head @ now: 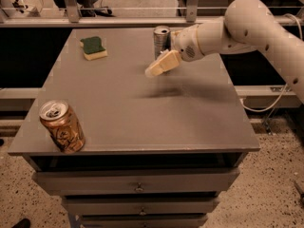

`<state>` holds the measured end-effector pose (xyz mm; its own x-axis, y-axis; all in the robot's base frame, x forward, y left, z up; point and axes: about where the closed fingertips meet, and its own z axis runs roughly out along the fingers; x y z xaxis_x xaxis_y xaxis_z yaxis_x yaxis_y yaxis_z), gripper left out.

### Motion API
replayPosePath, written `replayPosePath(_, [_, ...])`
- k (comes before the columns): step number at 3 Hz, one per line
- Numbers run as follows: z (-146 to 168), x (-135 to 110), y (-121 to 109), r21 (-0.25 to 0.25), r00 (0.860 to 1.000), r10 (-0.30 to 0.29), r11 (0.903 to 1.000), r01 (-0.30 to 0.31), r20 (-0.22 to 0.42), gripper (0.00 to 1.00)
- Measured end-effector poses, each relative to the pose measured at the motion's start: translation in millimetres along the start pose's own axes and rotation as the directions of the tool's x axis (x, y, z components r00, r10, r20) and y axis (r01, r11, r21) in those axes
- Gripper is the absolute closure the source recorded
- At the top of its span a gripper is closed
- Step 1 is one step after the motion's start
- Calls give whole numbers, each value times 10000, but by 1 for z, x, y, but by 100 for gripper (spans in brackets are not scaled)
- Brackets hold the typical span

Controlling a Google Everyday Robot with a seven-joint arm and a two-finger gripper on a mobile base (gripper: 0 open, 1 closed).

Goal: Knock redbull can over

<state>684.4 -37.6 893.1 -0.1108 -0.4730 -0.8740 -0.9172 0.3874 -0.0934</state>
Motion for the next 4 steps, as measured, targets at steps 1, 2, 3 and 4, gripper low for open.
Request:
replayPosePath(1, [9,-21,29,-825,9941,367,9962,-284,1017,0])
replayPosePath(2, [6,-46,69,-1875,9797,746,9815,-392,1859,0])
replayPosePath(3, [-3,-58,90,-2369,9707,954,9707,-415,2207,0])
replayPosePath(4, [-24,-57,83,-2087,9676,890,9772,-389,2362,0])
